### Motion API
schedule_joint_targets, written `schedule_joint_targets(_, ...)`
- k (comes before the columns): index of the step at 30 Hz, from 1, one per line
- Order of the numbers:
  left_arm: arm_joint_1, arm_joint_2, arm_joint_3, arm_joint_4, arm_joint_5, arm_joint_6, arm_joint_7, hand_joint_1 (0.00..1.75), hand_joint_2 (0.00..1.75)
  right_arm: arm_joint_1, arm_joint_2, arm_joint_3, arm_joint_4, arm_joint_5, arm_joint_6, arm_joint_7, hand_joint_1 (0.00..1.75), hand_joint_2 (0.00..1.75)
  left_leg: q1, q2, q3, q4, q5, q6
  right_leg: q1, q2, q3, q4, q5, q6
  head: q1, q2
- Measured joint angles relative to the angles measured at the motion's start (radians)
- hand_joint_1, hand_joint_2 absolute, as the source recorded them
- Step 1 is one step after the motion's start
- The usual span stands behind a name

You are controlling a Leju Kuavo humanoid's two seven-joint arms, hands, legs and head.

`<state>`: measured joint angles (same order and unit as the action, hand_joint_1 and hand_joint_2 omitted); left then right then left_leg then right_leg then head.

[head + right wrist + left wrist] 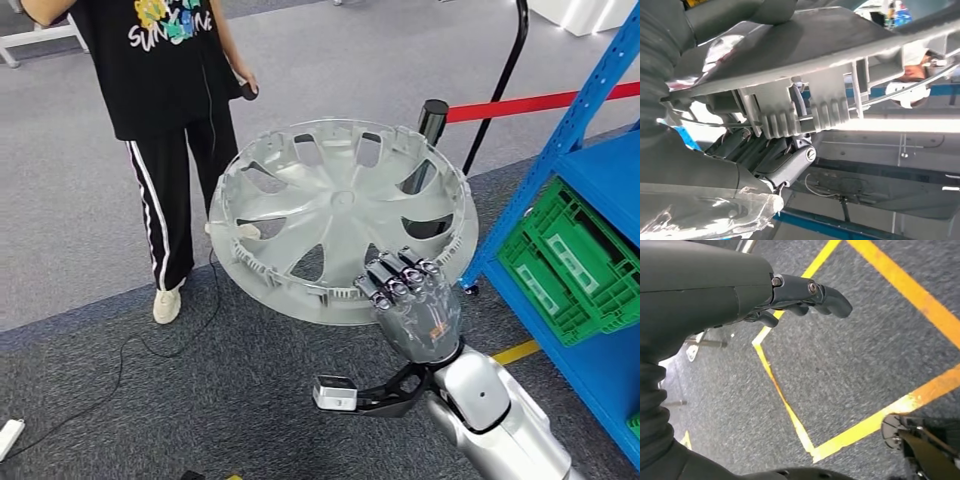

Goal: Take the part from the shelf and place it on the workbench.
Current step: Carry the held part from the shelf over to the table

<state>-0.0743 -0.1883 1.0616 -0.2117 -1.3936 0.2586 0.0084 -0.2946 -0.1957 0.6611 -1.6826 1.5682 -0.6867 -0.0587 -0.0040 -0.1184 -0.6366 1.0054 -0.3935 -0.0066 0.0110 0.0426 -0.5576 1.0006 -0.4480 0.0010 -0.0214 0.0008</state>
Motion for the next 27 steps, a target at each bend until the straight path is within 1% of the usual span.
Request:
schedule_joint_targets(1, -0.001, 0.000, 0.000, 0.000, 0.000, 0.000, 0.001, 0.00, 1.75, 0.000, 0.000, 0.000, 0.000, 0.000, 0.000, 0.002, 1.75, 1.75, -0.002, 0.033, -0.017, 0.034, -0.023, -0.004, -0.002, -0.014, 0.002, -0.006, 0.003, -0.003, -0.002, 0.000)
schedule_joint_targets(2, -0.002, 0.000, 0.000, 0.000, -0.001, 0.000, 0.002, 0.00, 1.75, 0.000, -0.001, 0.000, 0.000, 0.000, 0.000, 0.003, 1.75, 1.75, -0.003, 0.069, -0.043, 0.089, -0.056, -0.009, -0.002, -0.030, 0.003, -0.008, 0.004, -0.005, -0.003, 0.000)
schedule_joint_targets(3, -0.003, 0.001, 0.000, 0.000, -0.003, 0.000, 0.003, 0.00, 1.75, 0.000, -0.002, 0.000, 0.001, 0.000, 0.000, 0.006, 1.75, 1.75, -0.001, 0.091, -0.075, 0.156, -0.091, -0.015, -0.002, -0.045, 0.003, -0.009, 0.003, -0.006, -0.004, 0.000)
schedule_joint_targets(4, -0.004, 0.001, 0.000, 0.000, -0.006, 0.001, 0.004, 0.00, 1.75, 0.000, -0.003, 0.000, 0.002, 0.000, 0.000, 0.010, 1.75, 1.75, 0.002, 0.101, -0.105, 0.219, -0.117, -0.020, -0.003, -0.061, 0.002, -0.009, 0.003, -0.007, -0.004, 0.000)
schedule_joint_targets(5, -0.004, 0.001, 0.000, 0.000, -0.008, 0.001, 0.004, 0.00, 1.75, 0.001, -0.005, 0.000, 0.004, 0.000, 0.000, 0.013, 1.75, 1.75, 0.006, 0.105, -0.122, 0.257, -0.126, -0.025, -0.003, -0.076, 0.002, -0.009, 0.002, -0.007, -0.004, 0.000)
schedule_joint_targets(6, -0.003, 0.002, 0.000, 0.000, -0.012, 0.001, 0.005, 0.00, 1.75, 0.002, -0.007, 0.000, 0.005, 0.000, 0.000, 0.016, 1.75, 1.75, 0.009, 0.108, -0.120, 0.258, -0.116, -0.030, -0.004, -0.090, 0.002, -0.009, 0.000, -0.005, -0.004, 0.000)
schedule_joint_targets(7, -0.002, 0.004, 0.000, 0.000, -0.015, 0.001, 0.006, 0.00, 1.75, 0.003, -0.009, 0.000, 0.006, 0.000, 0.000, 0.017, 1.75, 1.75, 0.013, 0.115, -0.099, 0.220, -0.090, -0.033, -0.005, -0.104, 0.003, -0.008, -0.002, -0.003, -0.004, 0.000)
schedule_joint_targets(8, -0.001, 0.005, 0.000, 0.000, -0.018, 0.002, 0.007, 0.00, 1.75, 0.006, -0.012, 0.000, 0.006, 0.000, 0.000, 0.018, 1.75, 1.75, 0.015, 0.134, -0.062, 0.155, -0.058, -0.037, -0.005, -0.117, 0.005, -0.007, -0.004, 0.001, -0.004, 0.000)
schedule_joint_targets(9, -0.002, 0.006, 0.000, 0.000, -0.022, 0.002, 0.007, 0.00, 1.75, 0.009, -0.015, 0.000, 0.005, 0.000, 0.000, 0.018, 1.75, 1.75, 0.015, 0.161, -0.024, 0.086, -0.033, -0.041, -0.003, -0.128, 0.006, -0.004, -0.008, 0.007, -0.006, 0.000)
schedule_joint_targets(10, -0.003, 0.007, 0.000, 0.000, -0.025, 0.002, 0.008, 0.00, 1.75, 0.012, -0.018, -0.002, 0.005, -0.001, 0.000, 0.019, 1.75, 1.75, 0.014, 0.179, 0.005, 0.033, -0.016, -0.037, -0.001, -0.139, 0.006, 0.000, -0.013, 0.013, -0.006, 0.000)
schedule_joint_targets(11, -0.005, 0.007, -0.001, 0.000, -0.027, 0.001, 0.008, 0.00, 1.75, 0.014, -0.022, -0.003, 0.004, -0.001, 0.000, 0.018, 1.75, 1.75, 0.012, 0.190, 0.020, 0.002, -0.010, -0.029, 0.003, -0.149, 0.007, 0.003, -0.017, 0.018, -0.005, 0.000)
schedule_joint_targets(12, -0.006, 0.007, -0.001, 0.000, -0.030, 0.000, 0.009, 0.00, 1.75, 0.017, -0.025, -0.004, 0.004, -0.001, -0.001, 0.017, 1.75, 1.75, 0.009, 0.186, 0.023, -0.007, -0.012, -0.019, 0.004, -0.160, 0.008, 0.005, -0.020, 0.022, -0.004, 0.000)
schedule_joint_targets(13, -0.005, 0.008, -0.001, 0.000, -0.035, -0.003, 0.012, 0.00, 1.75, 0.021, -0.028, -0.006, 0.003, -0.001, -0.001, 0.013, 1.75, 1.75, 0.008, 0.170, 0.021, -0.007, -0.011, -0.006, 0.003, -0.172, 0.011, 0.004, -0.023, 0.025, -0.002, 0.000)
schedule_joint_targets(14, -0.003, 0.009, -0.002, 0.000, -0.040, -0.006, 0.016, 0.00, 1.75, 0.026, -0.028, -0.009, 0.002, -0.001, -0.001, 0.008, 1.75, 1.75, 0.008, 0.157, 0.021, -0.007, -0.011, 0.002, 0.000, -0.173, 0.013, 0.006, -0.028, 0.031, -0.001, 0.000)
schedule_joint_targets(15, -0.002, 0.010, -0.004, 0.000, -0.045, -0.008, 0.021, 0.00, 1.75, 0.032, -0.029, -0.014, 0.001, -0.001, -0.001, 0.001, 1.75, 1.75, 0.009, 0.144, 0.022, -0.008, -0.011, 0.009, -0.004, -0.155, 0.010, 0.018, -0.039, 0.035, -0.001, 0.000)
schedule_joint_targets(16, -0.001, 0.011, -0.006, 0.000, -0.050, -0.011, 0.025, 0.00, 1.75, 0.040, -0.029, -0.019, -0.001, -0.001, -0.001, -0.006, 1.75, 1.75, 0.010, 0.132, 0.022, -0.009, -0.010, 0.015, -0.007, -0.127, -0.005, 0.050, -0.059, 0.040, 0.000, 0.000)
schedule_joint_targets(17, -0.001, 0.013, -0.009, 0.000, -0.054, -0.012, 0.029, 0.00, 1.75, 0.048, -0.029, -0.025, -0.003, -0.001, -0.001, -0.013, 1.75, 1.75, 0.012, 0.120, 0.022, -0.009, -0.009, 0.020, -0.010, -0.091, -0.032, 0.107, -0.089, 0.043, 0.002, 0.000)
schedule_joint_targets(18, -0.002, 0.014, -0.012, 0.000, -0.057, -0.013, 0.031, 0.00, 1.75, 0.056, -0.030, -0.029, -0.005, -0.001, -0.001, -0.018, 1.75, 1.75, 0.011, 0.107, 0.022, -0.009, -0.009, 0.024, -0.011, -0.064, -0.069, 0.181, -0.122, 0.043, 0.004, 0.000)
schedule_joint_targets(19, -0.002, 0.015, -0.014, 0.000, -0.059, -0.012, 0.031, 0.00, 1.75, 0.064, -0.030, -0.033, -0.005, -0.001, -0.001, -0.024, 1.75, 1.75, 0.011, 0.092, 0.022, -0.009, -0.010, 0.026, -0.011, -0.051, -0.108, 0.254, -0.148, 0.043, 0.005, 0.000)
schedule_joint_targets(20, -0.002, 0.017, -0.016, 0.000, -0.060, -0.011, 0.029, 0.00, 1.75, 0.071, -0.030, -0.037, -0.005, -0.001, -0.001, -0.030, 1.75, 1.75, 0.010, 0.077, 0.023, -0.009, -0.010, 0.027, -0.011, -0.046, -0.138, 0.305, -0.159, 0.042, 0.006, 0.000)
schedule_joint_targets(21, -0.002, 0.019, -0.016, 0.000, -0.061, -0.009, 0.025, 0.00, 1.75, 0.077, -0.030, -0.041, -0.005, -0.001, -0.001, -0.036, 1.75, 1.75, 0.010, 0.061, 0.023, -0.009, -0.010, 0.027, -0.011, -0.044, -0.151, 0.317, -0.150, 0.041, 0.006, 0.000)
schedule_joint_targets(22, -0.002, 0.021, -0.017, 0.000, -0.060, -0.007, 0.018, 0.00, 1.75, 0.082, -0.030, -0.045, -0.005, -0.001, -0.001, -0.042, 1.75, 1.75, 0.010, 0.045, 0.024, -0.009, -0.010, 0.026, -0.012, -0.040, -0.142, 0.286, -0.121, 0.038, 0.006, 0.000)
schedule_joint_targets(23, -0.002, 0.023, -0.018, 0.000, -0.060, -0.005, 0.011, 0.00, 1.75, 0.085, -0.030, -0.049, -0.005, -0.001, -0.001, -0.048, 1.75, 1.75, 0.011, 0.030, 0.025, -0.009, -0.009, 0.025, -0.014, -0.029, -0.116, 0.221, -0.080, 0.036, 0.006, 0.000)
schedule_joint_targets(24, -0.003, 0.025, -0.019, 0.000, -0.060, -0.005, 0.004, 0.00, 1.75, 0.086, -0.030, -0.053, -0.005, -0.001, -0.001, -0.052, 1.75, 1.75, 0.011, 0.015, 0.025, -0.009, -0.008, 0.023, -0.017, 0.000, -0.084, 0.146, -0.044, 0.035, 0.006, 0.000)
schedule_joint_targets(25, -0.005, 0.027, -0.021, 0.000, -0.060, -0.004, -0.002, 0.00, 1.75, 0.086, -0.031, -0.057, -0.006, -0.001, -0.001, -0.055, 1.75, 1.75, 0.011, 0.002, 0.023, -0.007, -0.007, 0.020, -0.022, 0.027, -0.054, 0.081, -0.020, 0.035, 0.005, 0.000)
schedule_joint_targets(26, -0.006, 0.028, -0.022, 0.000, -0.060, -0.004, -0.006, 0.00, 1.75, 0.085, -0.031, -0.060, -0.006, -0.001, -0.001, -0.058, 1.75, 1.75, 0.011, -0.011, 0.019, -0.007, -0.005, 0.015, -0.025, 0.049, -0.035, 0.041, -0.008, 0.036, 0.005, 0.000)
schedule_joint_targets(27, -0.007, 0.030, -0.023, 0.000, -0.060, -0.004, -0.008, 0.00, 1.75, 0.084, -0.031, -0.062, -0.006, -0.001, -0.001, -0.059, 1.75, 1.75, 0.013, -0.022, 0.015, -0.008, -0.001, 0.008, -0.025, 0.060, -0.027, 0.025, -0.007, 0.037, 0.005, 0.000)
